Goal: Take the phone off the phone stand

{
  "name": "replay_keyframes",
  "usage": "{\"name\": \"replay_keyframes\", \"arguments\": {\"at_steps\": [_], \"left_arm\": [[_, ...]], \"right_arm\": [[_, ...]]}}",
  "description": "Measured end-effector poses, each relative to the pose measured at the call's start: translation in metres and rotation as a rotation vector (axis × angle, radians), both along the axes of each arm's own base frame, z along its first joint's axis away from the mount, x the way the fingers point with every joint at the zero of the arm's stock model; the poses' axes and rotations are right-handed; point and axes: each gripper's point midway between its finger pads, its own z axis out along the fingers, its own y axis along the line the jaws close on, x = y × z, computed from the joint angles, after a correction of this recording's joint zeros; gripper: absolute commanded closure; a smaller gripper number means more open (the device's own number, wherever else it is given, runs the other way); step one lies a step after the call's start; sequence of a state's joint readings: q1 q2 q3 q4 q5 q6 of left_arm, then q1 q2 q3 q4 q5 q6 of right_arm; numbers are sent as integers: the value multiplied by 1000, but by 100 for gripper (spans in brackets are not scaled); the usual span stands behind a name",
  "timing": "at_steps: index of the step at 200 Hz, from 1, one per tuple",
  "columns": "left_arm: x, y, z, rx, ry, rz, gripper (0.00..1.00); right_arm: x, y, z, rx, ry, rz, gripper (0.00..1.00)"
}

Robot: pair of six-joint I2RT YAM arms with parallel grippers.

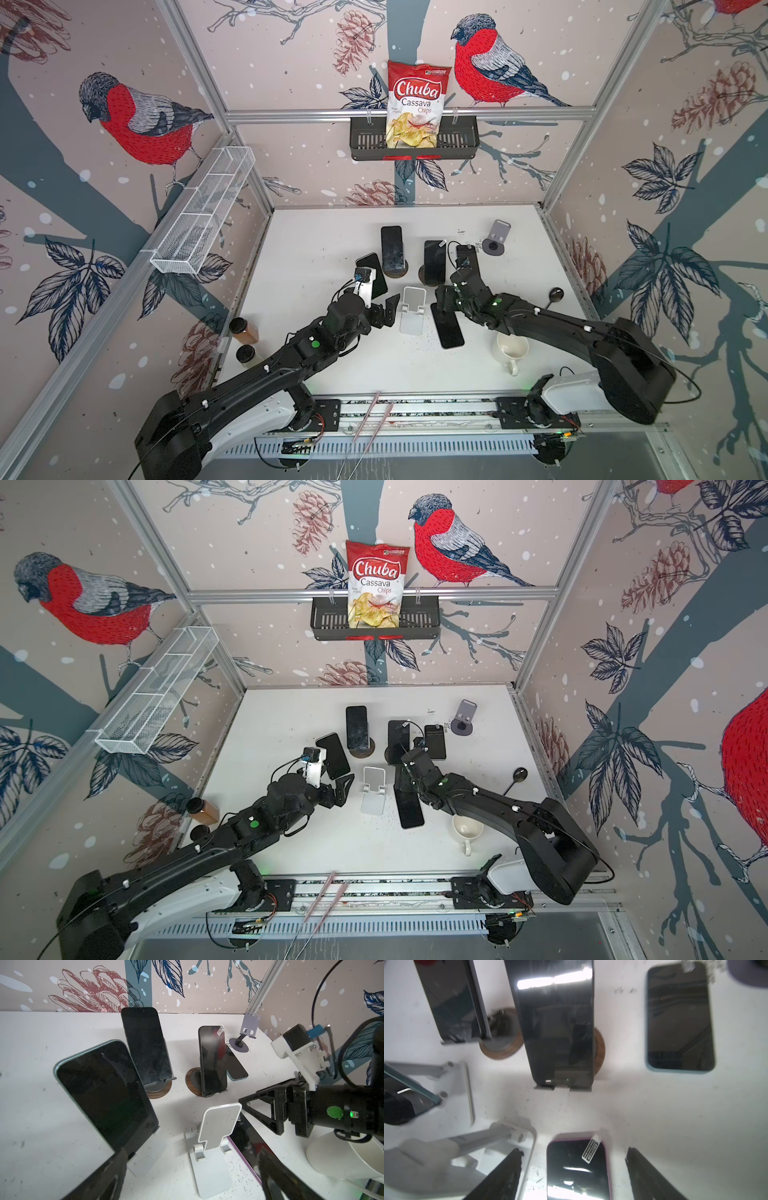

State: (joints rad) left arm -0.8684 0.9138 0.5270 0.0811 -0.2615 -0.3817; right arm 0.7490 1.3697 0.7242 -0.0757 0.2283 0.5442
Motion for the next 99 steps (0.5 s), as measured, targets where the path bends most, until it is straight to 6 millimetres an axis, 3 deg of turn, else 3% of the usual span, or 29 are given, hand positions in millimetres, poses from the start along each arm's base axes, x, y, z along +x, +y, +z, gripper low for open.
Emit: {"name": "replay_keyframes", "arguments": {"at_steps": [42,99], "left_arm": [[-6,-14,-5,64,10,8,3],[-14,-32,-22,106,54,10,3]], "right_arm": [[17,-13,34,32,-76,-40,0],[42,-41,73,50,-157,-112,1]]}}
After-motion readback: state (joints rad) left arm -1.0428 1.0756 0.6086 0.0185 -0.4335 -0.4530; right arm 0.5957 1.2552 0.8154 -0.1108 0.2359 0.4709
